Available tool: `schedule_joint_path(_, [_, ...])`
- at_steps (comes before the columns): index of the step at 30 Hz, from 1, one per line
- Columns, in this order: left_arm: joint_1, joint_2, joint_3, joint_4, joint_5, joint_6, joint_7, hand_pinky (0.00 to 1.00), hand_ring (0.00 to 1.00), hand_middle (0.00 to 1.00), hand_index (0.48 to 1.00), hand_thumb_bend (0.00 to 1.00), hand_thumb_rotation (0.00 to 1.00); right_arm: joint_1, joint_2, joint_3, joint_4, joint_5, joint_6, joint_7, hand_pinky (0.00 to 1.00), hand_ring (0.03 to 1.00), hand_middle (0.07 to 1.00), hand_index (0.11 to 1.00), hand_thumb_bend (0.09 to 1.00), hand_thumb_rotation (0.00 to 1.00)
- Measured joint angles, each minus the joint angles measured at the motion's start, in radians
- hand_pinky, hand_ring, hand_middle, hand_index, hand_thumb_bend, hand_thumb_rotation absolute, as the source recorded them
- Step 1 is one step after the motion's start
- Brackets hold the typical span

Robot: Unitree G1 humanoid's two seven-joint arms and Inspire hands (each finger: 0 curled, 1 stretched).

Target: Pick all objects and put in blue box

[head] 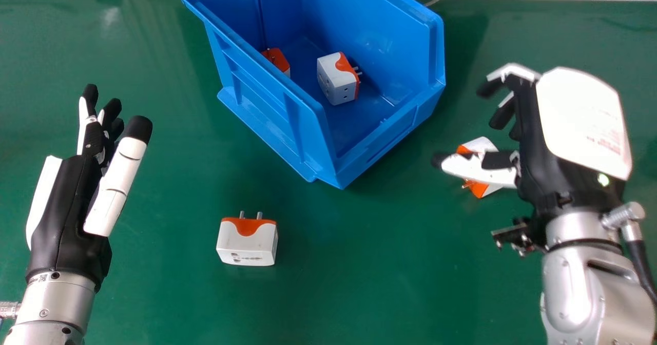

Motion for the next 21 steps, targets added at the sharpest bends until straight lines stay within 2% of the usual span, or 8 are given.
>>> schedule_joint_path(4, [0.000,0.001,0.000,0.003,0.002,0.000,0.000,1.00,1.00,1.00,1.000,0.75,0.86,0.009,0.005,0.002,-0.004,-0.028,0.010,0.011,0.93,0.994,0.997,0.983,0.755,0.70])
schedule_joint_path(21, [-0.002,0.009,0.000,0.012,0.001,0.000,0.000,1.00,1.00,1.00,1.000,0.76,0.86,0.013,0.011,-0.002,0.091,-0.028,-0.012,-0.008,0.89,0.964,1.000,0.960,0.763,0.71])
